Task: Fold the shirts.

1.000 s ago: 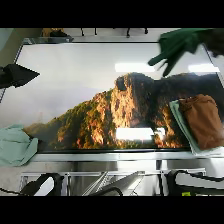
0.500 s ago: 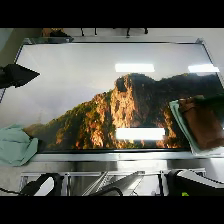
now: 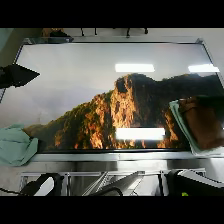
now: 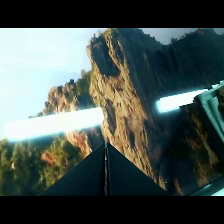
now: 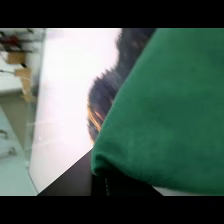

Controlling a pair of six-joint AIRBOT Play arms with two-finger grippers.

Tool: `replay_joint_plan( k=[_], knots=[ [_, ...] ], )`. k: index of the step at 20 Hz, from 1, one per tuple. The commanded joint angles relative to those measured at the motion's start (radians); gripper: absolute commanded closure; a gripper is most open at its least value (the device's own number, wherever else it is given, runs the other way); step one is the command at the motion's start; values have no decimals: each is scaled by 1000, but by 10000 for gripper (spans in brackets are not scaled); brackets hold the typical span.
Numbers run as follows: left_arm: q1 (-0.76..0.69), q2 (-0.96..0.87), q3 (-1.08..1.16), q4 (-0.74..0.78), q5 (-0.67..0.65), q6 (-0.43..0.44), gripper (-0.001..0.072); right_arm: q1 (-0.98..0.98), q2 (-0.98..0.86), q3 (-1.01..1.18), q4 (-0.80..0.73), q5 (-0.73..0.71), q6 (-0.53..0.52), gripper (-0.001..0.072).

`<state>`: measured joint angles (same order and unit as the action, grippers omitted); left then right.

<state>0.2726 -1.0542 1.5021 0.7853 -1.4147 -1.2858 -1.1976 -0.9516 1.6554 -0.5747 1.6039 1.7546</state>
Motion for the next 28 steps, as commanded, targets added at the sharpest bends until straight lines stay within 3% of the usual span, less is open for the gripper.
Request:
replay_joint_plan(
  k=[1,3,5,6,8,10,15,19,21,25,28],
  knots=[
    [0,0,-1,1,2,3,693,33,-21,1,108,-193,-93,693],
    [0,0,0,0,13,3,693,115,-64,1,224,-316,-145,693],
    [0,0,0,0,34,3,693,209,-131,2,462,-425,-224,693],
    [0,0,0,0,40,3,693,247,-166,5,558,-453,-264,693],
    [0,0,0,0,50,3,693,308,-247,43,601,-432,-301,693],
    [0,0,0,1,48,3,693,335,-297,62,564,-329,-308,693],
    [0,3,-18,0,45,3,694,301,-264,62,364,-246,-256,694],
    [0,6,-117,-1,55,4,694,244,-216,61,200,-45,-69,694],
    [0,6,-164,-1,71,7,693,179,-161,62,83,22,-25,694],
    [0,7,-205,-4,76,32,694,7,-105,61,36,239,31,693],
    [0,7,-233,-41,79,51,694,-96,-26,31,-130,237,30,693]
  ],
)
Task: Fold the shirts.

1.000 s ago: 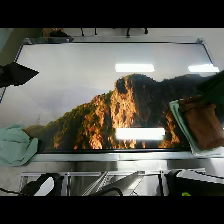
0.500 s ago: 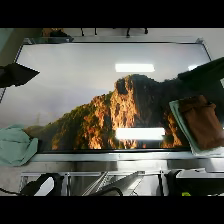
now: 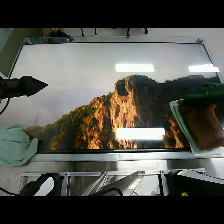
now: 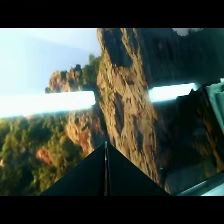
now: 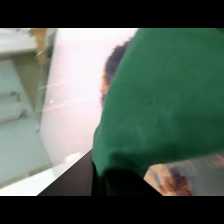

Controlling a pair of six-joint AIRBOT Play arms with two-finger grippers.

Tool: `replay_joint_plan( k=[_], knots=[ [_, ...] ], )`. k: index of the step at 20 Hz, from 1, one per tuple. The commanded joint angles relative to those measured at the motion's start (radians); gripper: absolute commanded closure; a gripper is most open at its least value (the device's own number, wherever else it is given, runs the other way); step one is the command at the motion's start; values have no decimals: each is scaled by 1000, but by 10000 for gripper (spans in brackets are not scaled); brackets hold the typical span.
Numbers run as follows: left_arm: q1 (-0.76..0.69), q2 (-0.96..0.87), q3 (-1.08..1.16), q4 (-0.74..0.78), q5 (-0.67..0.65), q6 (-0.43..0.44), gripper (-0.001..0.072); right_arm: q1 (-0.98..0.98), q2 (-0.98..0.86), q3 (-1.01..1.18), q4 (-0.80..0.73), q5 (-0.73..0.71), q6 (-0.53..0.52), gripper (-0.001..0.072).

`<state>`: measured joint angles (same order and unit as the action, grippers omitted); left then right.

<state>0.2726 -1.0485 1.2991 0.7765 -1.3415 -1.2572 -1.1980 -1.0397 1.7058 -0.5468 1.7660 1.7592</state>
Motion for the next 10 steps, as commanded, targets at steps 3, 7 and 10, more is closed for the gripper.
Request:
replay_joint_plan(
  k=[3,7,10],
  knots=[
    [-2,0,-64,-133,1,81,693,-109,132,-127,-309,75,24,692],
    [-12,0,-66,-150,9,109,693,-106,189,-359,-336,75,-38,692],
    [-14,0,-66,-149,9,117,693,-106,217,-502,-532,75,-50,693]
  ],
)
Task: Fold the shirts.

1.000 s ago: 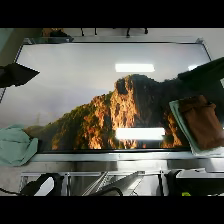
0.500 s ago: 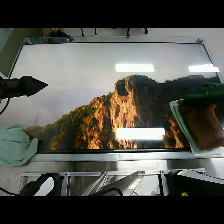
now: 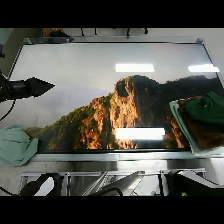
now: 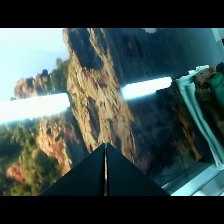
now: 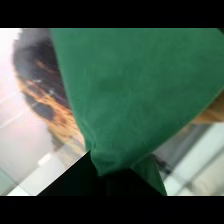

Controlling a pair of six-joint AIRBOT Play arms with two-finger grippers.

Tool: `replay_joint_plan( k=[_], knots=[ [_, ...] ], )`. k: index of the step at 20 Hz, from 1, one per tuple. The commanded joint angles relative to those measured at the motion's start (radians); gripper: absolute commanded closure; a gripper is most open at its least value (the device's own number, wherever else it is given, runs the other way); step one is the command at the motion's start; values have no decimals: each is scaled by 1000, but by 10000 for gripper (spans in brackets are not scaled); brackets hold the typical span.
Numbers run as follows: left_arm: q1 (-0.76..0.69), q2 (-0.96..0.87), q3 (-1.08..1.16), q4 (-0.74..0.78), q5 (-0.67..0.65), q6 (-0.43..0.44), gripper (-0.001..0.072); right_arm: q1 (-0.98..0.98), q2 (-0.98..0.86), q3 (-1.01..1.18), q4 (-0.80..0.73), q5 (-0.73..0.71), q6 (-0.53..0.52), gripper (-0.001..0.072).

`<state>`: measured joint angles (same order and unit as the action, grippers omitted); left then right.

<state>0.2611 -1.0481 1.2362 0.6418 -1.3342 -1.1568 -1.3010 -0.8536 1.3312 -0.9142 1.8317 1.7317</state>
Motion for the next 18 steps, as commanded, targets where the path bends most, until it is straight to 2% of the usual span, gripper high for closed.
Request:
replay_joint_plan(
  k=[1,4,6,7,8,9,12,13,14,15,16,17,18],
  knots=[
    [-3,0,-3,-14,2,22,693,-3,30,-156,-254,9,-7,692],
    [-3,0,-3,-14,2,43,693,-5,18,-186,-452,-19,11,692],
    [-3,0,-3,-14,3,58,693,-5,18,-187,-516,-70,1,679],
    [-3,0,-3,-14,12,58,693,-5,15,-187,-518,-84,0,455],
    [-3,0,-3,-14,27,58,693,-5,11,-187,-519,-90,-1,139],
    [-3,0,-3,-14,40,59,693,-5,6,-186,-518,-89,-6,18],
    [-3,0,-3,-15,64,70,693,-5,-8,-150,-504,-94,-11,27],
    [-3,0,-3,-14,74,77,693,-4,-16,-113,-459,-108,-11,100],
    [-2,0,-2,-14,87,76,694,-4,-25,-64,-380,-132,-11,272],
    [-2,0,-2,-15,94,76,693,-4,-33,-7,-261,-175,-11,404],
    [-2,0,-2,-15,103,76,693,-4,-39,47,-119,-241,-11,506],
    [-2,0,-2,-15,109,76,693,-2,-37,82,22,-312,-24,637],
    [-2,0,-2,-17,111,76,693,20,-35,105,153,-390,-62,692]
  ],
)
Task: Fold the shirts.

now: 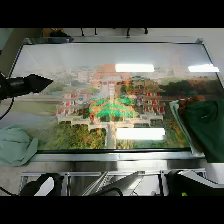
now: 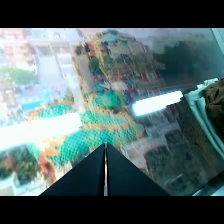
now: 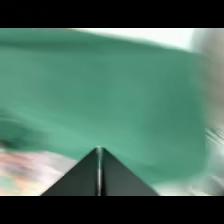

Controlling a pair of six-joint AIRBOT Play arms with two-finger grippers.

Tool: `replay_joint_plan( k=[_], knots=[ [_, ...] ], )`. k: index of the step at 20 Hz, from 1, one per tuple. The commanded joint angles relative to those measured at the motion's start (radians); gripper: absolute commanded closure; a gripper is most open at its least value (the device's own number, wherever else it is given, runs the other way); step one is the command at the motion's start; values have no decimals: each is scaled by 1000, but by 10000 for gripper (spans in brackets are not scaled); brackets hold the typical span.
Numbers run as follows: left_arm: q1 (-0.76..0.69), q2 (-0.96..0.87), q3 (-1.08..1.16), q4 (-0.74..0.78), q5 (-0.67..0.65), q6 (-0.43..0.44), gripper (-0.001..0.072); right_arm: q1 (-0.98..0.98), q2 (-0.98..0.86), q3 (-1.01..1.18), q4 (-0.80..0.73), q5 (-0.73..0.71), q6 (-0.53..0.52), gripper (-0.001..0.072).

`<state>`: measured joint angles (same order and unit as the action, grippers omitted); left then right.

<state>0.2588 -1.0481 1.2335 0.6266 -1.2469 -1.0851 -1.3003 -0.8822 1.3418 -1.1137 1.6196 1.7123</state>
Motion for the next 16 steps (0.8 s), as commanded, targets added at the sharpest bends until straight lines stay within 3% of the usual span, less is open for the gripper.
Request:
replay_joint_plan(
  k=[1,3,7,11,14,16],
  knots=[
    [0,0,1,-3,26,4,693,56,-1,104,428,-241,-66,692],
    [0,0,1,-16,22,4,693,191,20,103,426,-331,-91,692],
    [-31,7,-1,-75,-76,-4,694,640,55,35,293,-418,-93,692],
    [-203,135,-150,-59,-103,-43,694,1138,105,-169,20,-396,-71,693],
    [-363,269,-328,53,-24,-157,694,1418,158,-404,-126,-468,25,693],
    [-439,341,-399,128,24,-210,694,1468,153,-465,-114,-518,31,692]
  ],
)
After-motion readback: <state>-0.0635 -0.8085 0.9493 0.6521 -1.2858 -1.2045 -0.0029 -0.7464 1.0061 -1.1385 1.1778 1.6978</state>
